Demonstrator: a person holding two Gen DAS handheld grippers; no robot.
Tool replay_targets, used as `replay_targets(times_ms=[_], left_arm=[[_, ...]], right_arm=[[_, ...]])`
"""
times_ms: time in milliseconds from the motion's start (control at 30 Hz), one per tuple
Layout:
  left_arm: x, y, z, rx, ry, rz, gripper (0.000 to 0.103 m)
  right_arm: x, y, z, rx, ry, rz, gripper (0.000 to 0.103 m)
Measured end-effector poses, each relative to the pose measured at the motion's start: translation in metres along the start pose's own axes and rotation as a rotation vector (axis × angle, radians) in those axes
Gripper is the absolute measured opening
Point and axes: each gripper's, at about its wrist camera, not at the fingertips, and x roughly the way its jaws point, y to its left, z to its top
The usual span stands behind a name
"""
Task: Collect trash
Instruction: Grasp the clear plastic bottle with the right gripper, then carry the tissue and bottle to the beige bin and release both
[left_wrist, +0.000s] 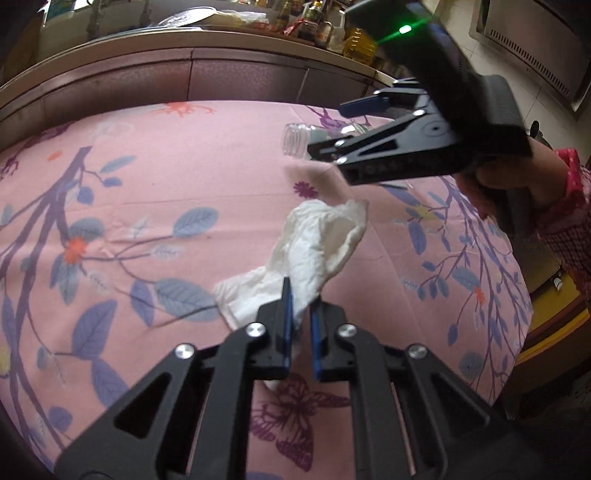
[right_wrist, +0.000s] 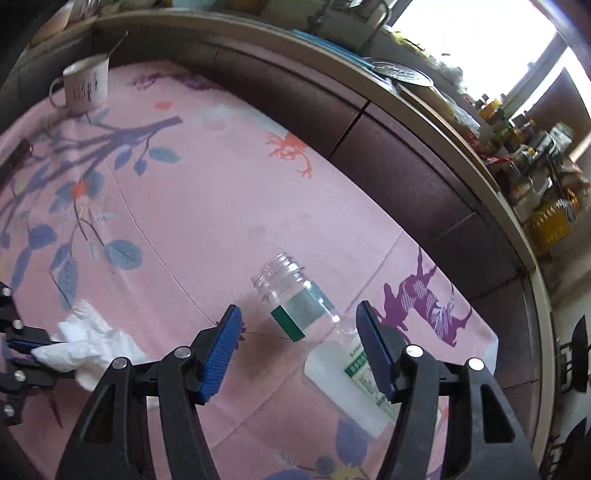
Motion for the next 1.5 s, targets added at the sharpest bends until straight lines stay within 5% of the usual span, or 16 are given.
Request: replay_targets(times_ms=[67,100,133,300,467,633,867,1200,1500], left_arm=[[-0.009,0.004,-0.007,-0.017,-0.002,0.002,0.008],[-0.012,0.005,-0.009,-0.022,-0.003,0.004,0.008],[-0.014,0.007,-0.010,-0.027,-0.006,0.007,0.008],[-0.015,0.009,-0.008,-0.059,-0.009,-0.026,0.008],[-0.013,-0.014,0.004,-0.015,-0.021,-0.096,0.008],[0.001,-0.055,0.018,0.051,-0.005,-0.185,0.008],[0.029,-0.119,0.026,0.172,0.057,-0.253,0.008],[0.065,-0.163,0.020,0.236,0.166,-0.260,0.008],[0.082,-0.219,0.040,0.358,0.194,-0.303,0.008]], right_arm=[[0.030,0.011,0.001,-0.074,0.069,-0.063,0.061],[0.033,0.015,0.000,-0.097,0.048,-0.094,0.049],[0.032,0.017,-0.003,-0.112,0.032,-0.113,0.049],[-0.036,0.010,-0.030,-0.025,-0.185,-0.106,0.041],[-0.137,-0.049,-0.095,0.323,-0.410,-0.018,0.038],[-0.187,-0.106,-0.188,0.717,-0.536,0.033,0.037],[-0.195,-0.138,-0.301,1.098,-0.585,0.107,0.037],[-0.208,-0.141,-0.381,1.307,-0.670,0.155,0.037],[-0.238,-0.179,-0.451,1.386,-0.705,-0.059,0.037]])
